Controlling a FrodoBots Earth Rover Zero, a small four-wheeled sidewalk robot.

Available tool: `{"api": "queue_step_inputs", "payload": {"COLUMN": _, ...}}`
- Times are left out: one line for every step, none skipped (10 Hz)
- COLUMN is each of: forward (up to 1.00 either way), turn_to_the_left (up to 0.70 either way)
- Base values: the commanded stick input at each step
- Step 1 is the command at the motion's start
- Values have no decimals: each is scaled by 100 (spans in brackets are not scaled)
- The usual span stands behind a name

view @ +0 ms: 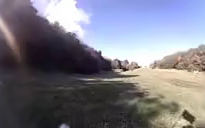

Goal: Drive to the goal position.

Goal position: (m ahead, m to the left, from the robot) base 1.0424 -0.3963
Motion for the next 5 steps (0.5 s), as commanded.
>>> {"api": "queue_step_inputs", "payload": {"forward": 70, "turn_to_the_left": 0}}
{"api": "queue_step_inputs", "payload": {"forward": 70, "turn_to_the_left": 0}}
{"api": "queue_step_inputs", "payload": {"forward": 70, "turn_to_the_left": 0}}
{"api": "queue_step_inputs", "payload": {"forward": 70, "turn_to_the_left": 0}}
{"api": "queue_step_inputs", "payload": {"forward": 70, "turn_to_the_left": 0}}
